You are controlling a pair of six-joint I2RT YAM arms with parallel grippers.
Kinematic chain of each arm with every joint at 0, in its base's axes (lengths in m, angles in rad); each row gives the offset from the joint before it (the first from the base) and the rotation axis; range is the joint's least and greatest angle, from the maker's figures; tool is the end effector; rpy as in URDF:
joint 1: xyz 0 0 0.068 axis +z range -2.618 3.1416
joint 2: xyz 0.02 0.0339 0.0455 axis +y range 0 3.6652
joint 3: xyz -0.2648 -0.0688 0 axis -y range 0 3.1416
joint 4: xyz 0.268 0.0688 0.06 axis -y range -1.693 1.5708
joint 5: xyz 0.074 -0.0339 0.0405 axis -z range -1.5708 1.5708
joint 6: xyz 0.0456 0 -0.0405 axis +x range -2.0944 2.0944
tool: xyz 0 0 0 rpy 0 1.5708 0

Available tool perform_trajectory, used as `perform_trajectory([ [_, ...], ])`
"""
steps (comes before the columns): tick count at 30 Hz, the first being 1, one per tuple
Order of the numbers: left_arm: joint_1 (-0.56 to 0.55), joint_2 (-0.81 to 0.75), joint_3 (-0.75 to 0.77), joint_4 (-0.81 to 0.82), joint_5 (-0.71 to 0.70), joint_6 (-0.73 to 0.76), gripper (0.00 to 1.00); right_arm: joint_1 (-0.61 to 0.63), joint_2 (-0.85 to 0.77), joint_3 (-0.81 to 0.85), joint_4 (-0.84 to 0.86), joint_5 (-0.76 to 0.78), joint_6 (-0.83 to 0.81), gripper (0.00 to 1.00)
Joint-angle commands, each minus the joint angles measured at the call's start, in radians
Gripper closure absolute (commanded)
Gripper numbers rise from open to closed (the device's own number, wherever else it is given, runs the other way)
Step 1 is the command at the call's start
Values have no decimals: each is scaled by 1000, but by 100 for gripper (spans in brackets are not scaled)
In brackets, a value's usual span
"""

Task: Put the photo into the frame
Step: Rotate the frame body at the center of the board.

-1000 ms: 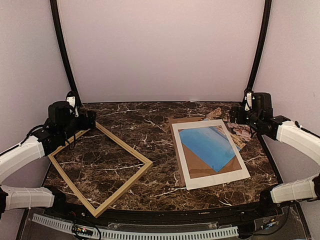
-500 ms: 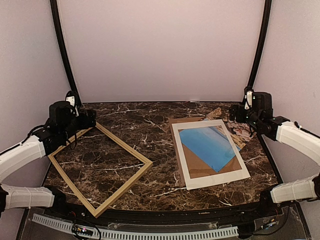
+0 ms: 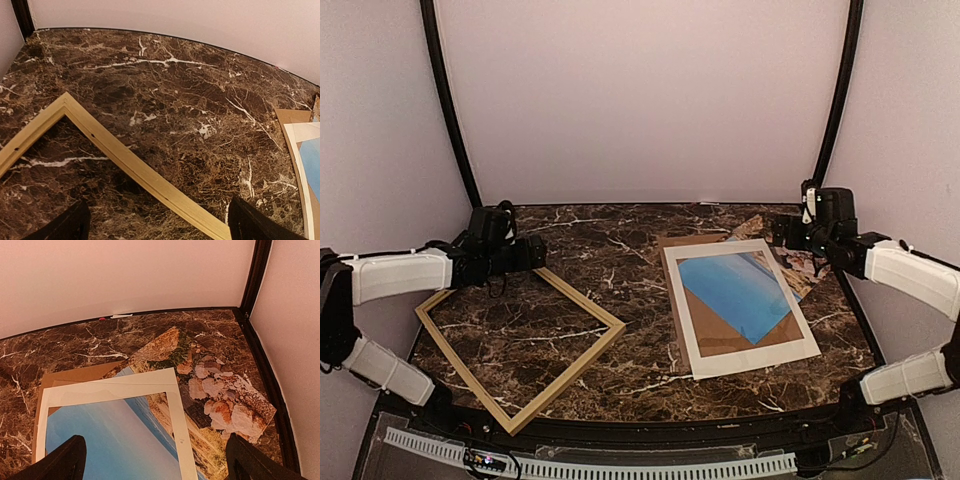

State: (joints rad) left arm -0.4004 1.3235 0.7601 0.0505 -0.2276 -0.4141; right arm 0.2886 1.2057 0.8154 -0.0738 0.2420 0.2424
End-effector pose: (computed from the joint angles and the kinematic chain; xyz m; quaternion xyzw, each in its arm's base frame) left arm 0.2959 -0.1141 0.2197 -0.0632 0.8573 -0.1086 0.4992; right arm 0.2925 0.0754 0.2614 0.0439 0.8458 0.0378 0.5304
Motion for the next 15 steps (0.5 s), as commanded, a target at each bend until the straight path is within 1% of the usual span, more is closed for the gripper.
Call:
perform_trajectory([
  [1, -15, 119, 64, -14, 72, -102, 1, 13, 40, 2, 31, -30, 22, 1],
  [5, -27, 252, 123, -8, 102, -134, 2, 17, 69, 8, 26, -28, 27, 1],
  [8, -46, 357, 194, -40, 94, -138, 3, 20, 81, 6, 27, -30, 32, 1],
  [11, -62, 428, 263, -90, 73, -133, 5, 21, 85, -4, 33, -34, 35, 1],
  [15, -81, 505, 313, -140, 52, -137, 8, 21, 87, -13, 37, -33, 38, 1],
])
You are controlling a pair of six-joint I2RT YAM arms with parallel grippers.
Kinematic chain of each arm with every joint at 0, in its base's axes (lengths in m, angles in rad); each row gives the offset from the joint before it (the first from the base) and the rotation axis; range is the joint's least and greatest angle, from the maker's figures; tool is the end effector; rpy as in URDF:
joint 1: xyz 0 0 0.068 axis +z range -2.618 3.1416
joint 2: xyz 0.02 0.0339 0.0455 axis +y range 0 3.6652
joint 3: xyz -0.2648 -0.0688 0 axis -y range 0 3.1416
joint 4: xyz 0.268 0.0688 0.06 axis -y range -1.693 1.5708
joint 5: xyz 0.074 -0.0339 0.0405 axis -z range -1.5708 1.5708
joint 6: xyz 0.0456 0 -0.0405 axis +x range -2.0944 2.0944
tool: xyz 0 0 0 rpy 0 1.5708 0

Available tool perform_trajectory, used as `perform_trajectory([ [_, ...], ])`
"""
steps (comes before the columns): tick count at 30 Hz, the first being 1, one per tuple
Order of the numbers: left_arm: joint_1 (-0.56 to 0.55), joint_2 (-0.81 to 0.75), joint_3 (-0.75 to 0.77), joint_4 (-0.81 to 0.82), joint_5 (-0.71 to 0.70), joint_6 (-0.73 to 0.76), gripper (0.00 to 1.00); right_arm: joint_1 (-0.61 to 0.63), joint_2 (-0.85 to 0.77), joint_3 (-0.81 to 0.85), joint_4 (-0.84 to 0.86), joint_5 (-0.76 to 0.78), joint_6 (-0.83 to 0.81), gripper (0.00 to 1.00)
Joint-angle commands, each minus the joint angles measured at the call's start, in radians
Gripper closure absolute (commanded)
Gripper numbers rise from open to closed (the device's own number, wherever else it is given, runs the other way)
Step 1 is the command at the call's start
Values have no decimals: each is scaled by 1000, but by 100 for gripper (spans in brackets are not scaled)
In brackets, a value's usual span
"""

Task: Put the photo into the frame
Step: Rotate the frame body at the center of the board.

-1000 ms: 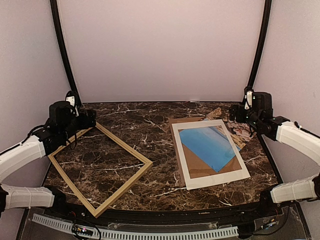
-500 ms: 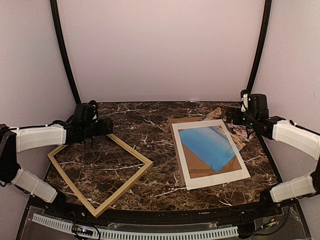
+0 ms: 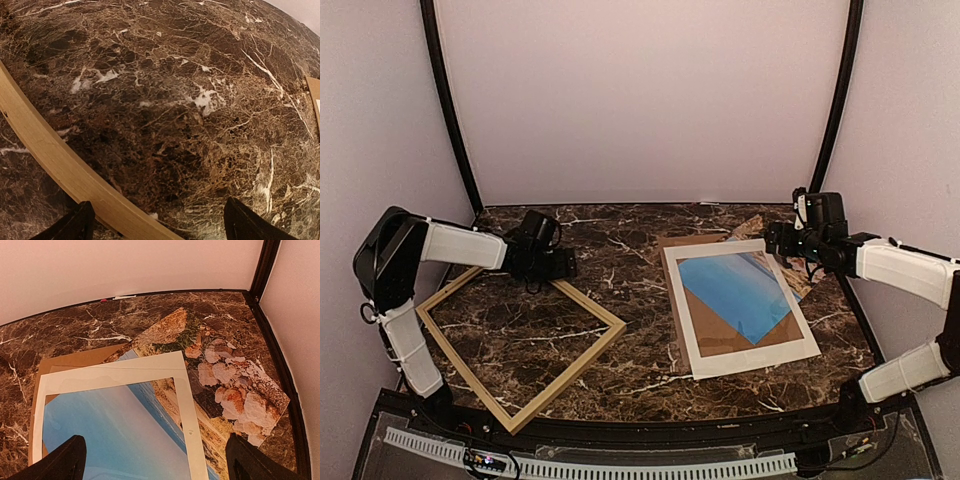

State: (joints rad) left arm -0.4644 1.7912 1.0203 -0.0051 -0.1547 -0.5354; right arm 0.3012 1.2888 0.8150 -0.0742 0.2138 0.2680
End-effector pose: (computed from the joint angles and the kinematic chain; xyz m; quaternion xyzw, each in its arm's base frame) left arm 0.3580 -0.1715 0.1448 -0.0625 0.9177 -0.1224 0.3728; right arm 0.3021 0.0837 0.2372 0.0378 0.8678 0.0473 0.4932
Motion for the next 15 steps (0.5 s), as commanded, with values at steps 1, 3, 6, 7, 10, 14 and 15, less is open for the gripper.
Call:
perform_trajectory([
  [1, -22, 52, 58, -90, -29, -20, 8, 9, 3, -14, 37, -4, 13, 1],
  [3, -29, 64, 62, -99, -43, -22, 9, 8, 3, -19, 41, -4, 11, 1],
  [6, -39, 75, 61, -115, -66, -28, 9, 9, 3, -27, 52, -5, 11, 1],
  [7, -39, 77, 61, -120, -80, -31, 9, 9, 5, -29, 55, -7, 11, 1],
  [10, -46, 72, 54, -148, -122, -41, 9, 9, 14, -30, 60, -15, 15, 1],
  [14, -58, 34, 16, -134, -181, -57, 9, 9, 27, -35, 70, -18, 16, 1],
  [15, -59, 28, 0, -128, -191, -60, 9, 9, 31, -37, 70, -20, 16, 1],
])
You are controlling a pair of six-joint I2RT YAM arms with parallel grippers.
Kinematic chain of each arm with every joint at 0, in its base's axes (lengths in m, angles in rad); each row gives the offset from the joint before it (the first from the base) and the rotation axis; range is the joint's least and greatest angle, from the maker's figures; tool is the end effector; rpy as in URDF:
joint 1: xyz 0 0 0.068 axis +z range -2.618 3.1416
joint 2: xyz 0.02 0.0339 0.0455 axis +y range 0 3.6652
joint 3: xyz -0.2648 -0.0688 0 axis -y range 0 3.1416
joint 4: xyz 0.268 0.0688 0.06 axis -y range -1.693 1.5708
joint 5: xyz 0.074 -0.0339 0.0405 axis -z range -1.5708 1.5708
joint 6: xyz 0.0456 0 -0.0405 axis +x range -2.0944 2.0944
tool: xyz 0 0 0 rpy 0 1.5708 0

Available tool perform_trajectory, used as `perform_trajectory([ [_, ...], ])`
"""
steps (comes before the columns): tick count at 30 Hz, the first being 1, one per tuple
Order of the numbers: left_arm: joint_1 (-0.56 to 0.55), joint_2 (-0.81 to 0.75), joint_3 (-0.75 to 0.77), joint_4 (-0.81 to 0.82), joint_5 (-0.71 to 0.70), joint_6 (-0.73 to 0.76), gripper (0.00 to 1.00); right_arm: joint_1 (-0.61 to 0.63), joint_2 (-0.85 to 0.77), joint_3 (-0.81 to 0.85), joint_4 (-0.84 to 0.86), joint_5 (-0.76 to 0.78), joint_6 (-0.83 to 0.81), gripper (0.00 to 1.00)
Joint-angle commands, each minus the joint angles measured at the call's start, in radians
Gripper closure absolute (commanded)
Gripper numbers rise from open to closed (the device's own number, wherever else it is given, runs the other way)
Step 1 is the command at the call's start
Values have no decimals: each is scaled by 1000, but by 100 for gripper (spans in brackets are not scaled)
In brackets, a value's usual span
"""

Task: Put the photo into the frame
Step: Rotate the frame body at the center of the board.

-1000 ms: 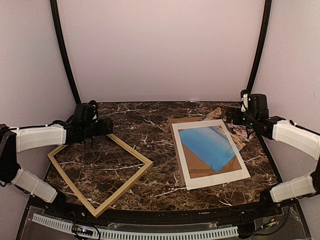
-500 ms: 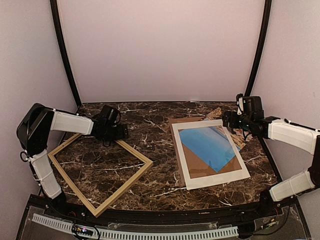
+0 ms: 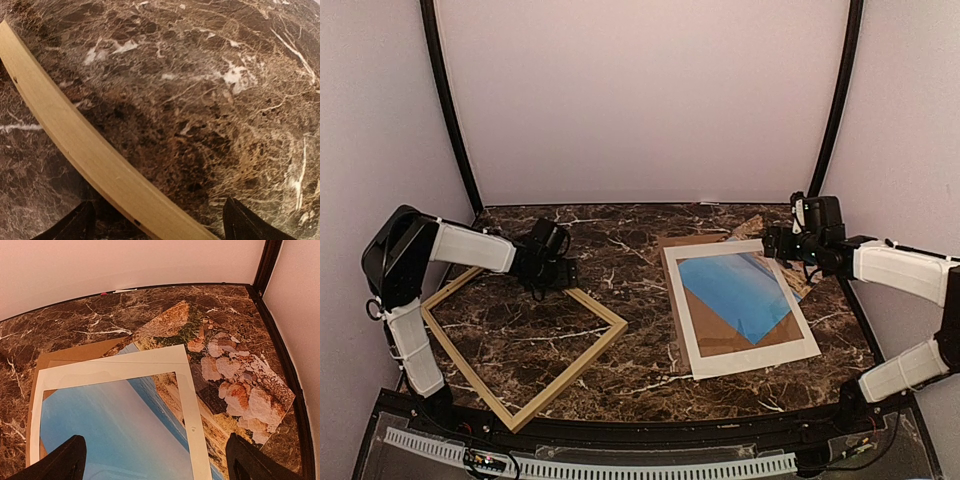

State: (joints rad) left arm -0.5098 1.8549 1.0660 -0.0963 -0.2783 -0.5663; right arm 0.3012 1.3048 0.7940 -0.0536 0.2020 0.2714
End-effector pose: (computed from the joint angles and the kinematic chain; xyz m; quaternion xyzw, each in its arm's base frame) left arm 0.3555 -0.1844 0.1286 -0.0729 0.9310 -0.0584 0.3528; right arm 0.3024 0.0844 0.2268 0.0356 0.8722 0.0508 0.4852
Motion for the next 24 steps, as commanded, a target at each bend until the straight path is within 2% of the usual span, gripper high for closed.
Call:
perform_trajectory([
  [1, -14, -41, -49, -22, -71, -24, 9, 9, 20, -16, 49, -10, 15, 1],
  [8, -14, 35, -3, -46, -61, -13, 10, 10, 37, -12, 49, -18, 19, 1],
  [15, -17, 89, 24, -31, 6, 21, 21, 10, 37, -13, 50, -9, 17, 1],
  [24, -107, 155, 144, -103, 47, 147, 34, 10, 66, 16, 10, 22, 37, 1],
])
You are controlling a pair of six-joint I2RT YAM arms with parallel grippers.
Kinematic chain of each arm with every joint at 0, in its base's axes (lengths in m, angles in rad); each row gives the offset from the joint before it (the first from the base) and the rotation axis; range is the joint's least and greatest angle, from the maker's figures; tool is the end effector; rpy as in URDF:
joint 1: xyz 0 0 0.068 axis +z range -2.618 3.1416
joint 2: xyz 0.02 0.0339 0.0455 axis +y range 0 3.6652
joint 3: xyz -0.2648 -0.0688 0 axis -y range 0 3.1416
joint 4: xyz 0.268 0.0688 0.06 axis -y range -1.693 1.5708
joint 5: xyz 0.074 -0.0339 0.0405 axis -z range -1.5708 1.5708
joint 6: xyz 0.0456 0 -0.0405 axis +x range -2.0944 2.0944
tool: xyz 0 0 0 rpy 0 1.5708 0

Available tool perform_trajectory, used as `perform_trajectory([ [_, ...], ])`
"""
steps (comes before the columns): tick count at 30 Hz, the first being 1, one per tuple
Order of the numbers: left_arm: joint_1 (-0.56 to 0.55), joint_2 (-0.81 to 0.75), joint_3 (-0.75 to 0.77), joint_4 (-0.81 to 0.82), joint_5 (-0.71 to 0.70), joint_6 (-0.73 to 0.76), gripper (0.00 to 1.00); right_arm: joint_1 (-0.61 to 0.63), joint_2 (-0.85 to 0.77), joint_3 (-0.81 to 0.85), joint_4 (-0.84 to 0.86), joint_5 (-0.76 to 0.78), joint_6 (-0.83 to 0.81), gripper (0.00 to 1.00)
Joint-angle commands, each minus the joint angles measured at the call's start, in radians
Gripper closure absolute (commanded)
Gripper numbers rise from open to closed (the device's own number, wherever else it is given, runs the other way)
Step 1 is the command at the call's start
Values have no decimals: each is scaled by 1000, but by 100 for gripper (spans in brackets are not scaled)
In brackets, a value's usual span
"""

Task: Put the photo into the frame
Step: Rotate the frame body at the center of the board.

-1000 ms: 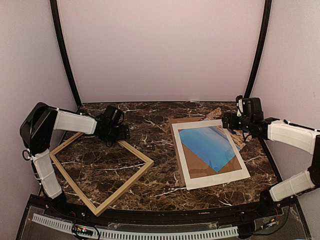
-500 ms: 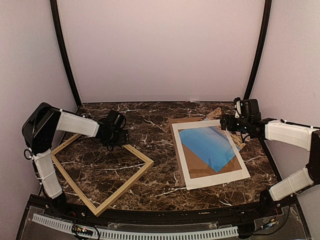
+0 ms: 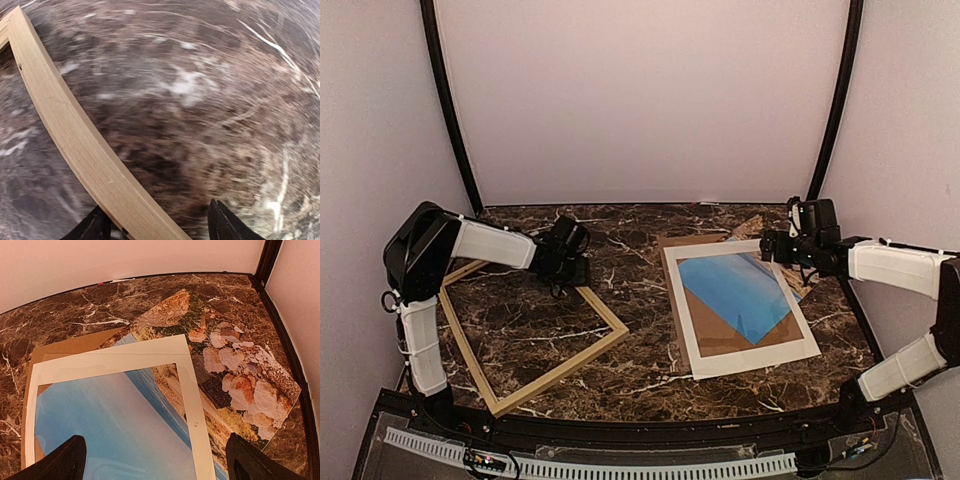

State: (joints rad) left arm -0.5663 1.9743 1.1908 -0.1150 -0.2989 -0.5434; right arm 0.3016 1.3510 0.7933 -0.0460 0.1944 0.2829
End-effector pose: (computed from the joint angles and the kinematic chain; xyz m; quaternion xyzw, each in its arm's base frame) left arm 0.3696 -0.2191 0.1184 -0.0384 0.9340 -0.0524 0.3513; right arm 0.3074 0.0864 0.2136 0.0369 0.8816 0.0510 0.4679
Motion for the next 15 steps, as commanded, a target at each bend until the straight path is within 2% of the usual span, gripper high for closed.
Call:
perform_trajectory([
  [1, -54, 40, 29, -83, 74, 133, 34, 9, 27, 23, -12, 41, 30, 1],
  [9, -59, 77, 92, -99, 117, 326, 40, -16, 135, 81, -147, 65, 54, 1],
  [12, -59, 84, 116, -104, 155, 417, 41, -67, 158, 70, -163, 19, 81, 2],
  [15, -59, 84, 133, -143, 175, 440, 42, -126, 156, 35, -153, -53, 101, 2],
])
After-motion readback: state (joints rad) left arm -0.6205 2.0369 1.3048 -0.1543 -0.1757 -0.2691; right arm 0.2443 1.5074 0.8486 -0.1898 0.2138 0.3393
